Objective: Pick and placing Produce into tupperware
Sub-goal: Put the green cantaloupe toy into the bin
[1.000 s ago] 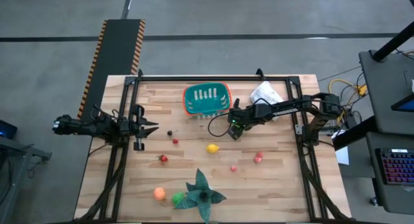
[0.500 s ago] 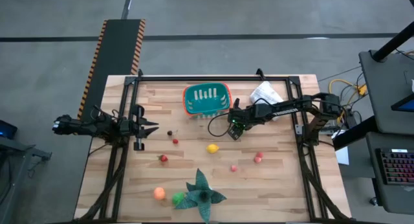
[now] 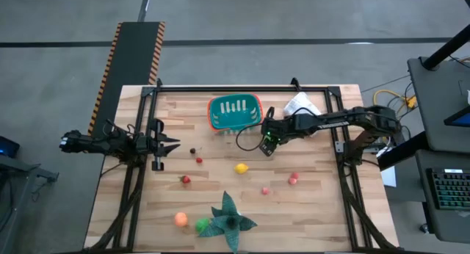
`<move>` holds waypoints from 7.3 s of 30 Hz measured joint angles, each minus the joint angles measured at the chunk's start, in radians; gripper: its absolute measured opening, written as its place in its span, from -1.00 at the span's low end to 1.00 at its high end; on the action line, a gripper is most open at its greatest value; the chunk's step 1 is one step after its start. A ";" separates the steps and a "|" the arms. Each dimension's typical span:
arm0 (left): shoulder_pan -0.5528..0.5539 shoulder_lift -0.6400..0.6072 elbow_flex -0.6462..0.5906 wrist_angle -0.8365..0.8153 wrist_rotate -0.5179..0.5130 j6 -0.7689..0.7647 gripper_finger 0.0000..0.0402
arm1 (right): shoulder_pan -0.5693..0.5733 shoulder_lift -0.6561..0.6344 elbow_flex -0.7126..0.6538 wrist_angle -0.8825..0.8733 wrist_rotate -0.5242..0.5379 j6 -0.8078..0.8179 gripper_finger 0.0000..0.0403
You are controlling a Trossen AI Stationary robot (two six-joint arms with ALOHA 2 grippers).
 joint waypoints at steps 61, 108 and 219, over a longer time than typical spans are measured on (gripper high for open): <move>0.000 0.000 0.000 0.002 -0.004 0.001 -0.77 | 0.096 -0.482 0.001 0.450 -0.789 -0.740 0.12; 0.000 0.000 0.000 0.002 -0.004 0.000 -0.77 | 0.095 -0.476 -0.002 0.436 0.495 -0.523 0.12; 0.000 0.050 -0.002 -0.009 -0.005 0.001 -0.77 | -0.265 0.274 0.235 0.620 0.029 -0.610 0.12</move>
